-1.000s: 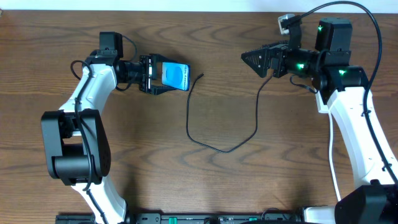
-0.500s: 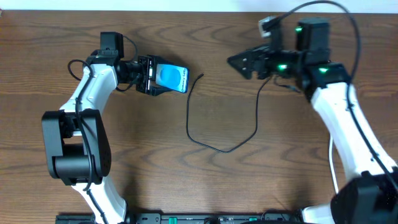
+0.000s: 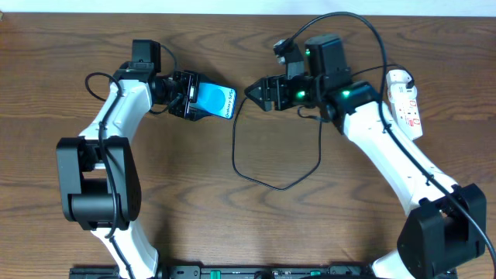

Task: Plug charger to phone and switch on socket
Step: 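Move the right gripper toward the phone held by the left gripper, then grasp the phone's edge with the right gripper, release left gripper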

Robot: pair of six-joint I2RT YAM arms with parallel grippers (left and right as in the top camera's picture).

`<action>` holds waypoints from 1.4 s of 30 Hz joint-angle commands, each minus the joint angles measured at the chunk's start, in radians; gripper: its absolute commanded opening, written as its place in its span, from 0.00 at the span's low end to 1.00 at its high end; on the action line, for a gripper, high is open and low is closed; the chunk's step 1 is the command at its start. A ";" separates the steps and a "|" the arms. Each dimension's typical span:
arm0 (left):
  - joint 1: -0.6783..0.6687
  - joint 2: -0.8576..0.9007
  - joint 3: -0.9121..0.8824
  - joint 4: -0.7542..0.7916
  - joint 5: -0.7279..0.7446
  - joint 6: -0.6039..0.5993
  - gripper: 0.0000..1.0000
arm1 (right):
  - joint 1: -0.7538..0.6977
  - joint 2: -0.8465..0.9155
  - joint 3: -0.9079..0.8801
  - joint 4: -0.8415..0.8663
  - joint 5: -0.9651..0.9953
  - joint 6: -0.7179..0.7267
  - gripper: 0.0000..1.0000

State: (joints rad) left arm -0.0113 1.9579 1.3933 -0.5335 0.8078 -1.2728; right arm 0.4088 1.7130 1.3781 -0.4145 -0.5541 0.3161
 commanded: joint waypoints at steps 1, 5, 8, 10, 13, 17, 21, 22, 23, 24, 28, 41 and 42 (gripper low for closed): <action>-0.008 -0.023 0.002 0.001 -0.001 -0.040 0.58 | 0.032 0.012 0.016 0.003 0.086 0.111 0.75; -0.012 -0.023 0.002 0.001 0.016 -0.042 0.58 | 0.065 0.031 0.016 0.004 0.142 0.183 0.71; -0.017 -0.023 0.002 0.001 0.040 -0.042 0.58 | 0.080 0.057 0.016 0.018 0.144 0.222 0.70; -0.018 -0.023 0.002 0.001 0.057 -0.043 0.58 | 0.089 0.072 0.016 0.030 0.144 0.239 0.70; -0.019 -0.023 0.002 0.001 0.086 -0.050 0.58 | 0.102 0.090 0.016 0.049 0.145 0.249 0.69; -0.019 -0.023 0.002 0.001 0.120 -0.069 0.58 | 0.119 0.119 0.016 0.067 0.144 0.256 0.66; -0.029 -0.023 0.002 0.001 0.124 -0.068 0.58 | 0.138 0.137 0.016 0.097 0.145 0.256 0.64; -0.034 -0.023 0.002 0.001 0.124 -0.069 0.58 | 0.144 0.141 0.016 0.106 0.146 0.255 0.63; -0.039 -0.023 0.002 0.001 0.124 -0.077 0.58 | 0.149 0.146 0.016 0.112 0.154 0.256 0.61; -0.045 -0.023 0.002 0.001 0.124 -0.087 0.58 | 0.153 0.149 0.016 0.117 0.157 0.255 0.59; -0.060 -0.023 0.002 0.002 0.127 -0.099 0.58 | 0.162 0.164 0.016 0.122 0.169 0.251 0.54; -0.064 -0.023 0.002 0.001 0.127 -0.102 0.58 | 0.163 0.189 0.016 0.118 0.171 0.125 0.46; -0.064 -0.023 0.002 0.001 0.127 -0.102 0.58 | 0.163 0.191 0.016 0.118 0.171 0.111 0.45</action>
State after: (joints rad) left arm -0.0742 1.9579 1.3933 -0.5335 0.8955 -1.3651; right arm 0.5652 1.8885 1.3781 -0.2947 -0.3897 0.4824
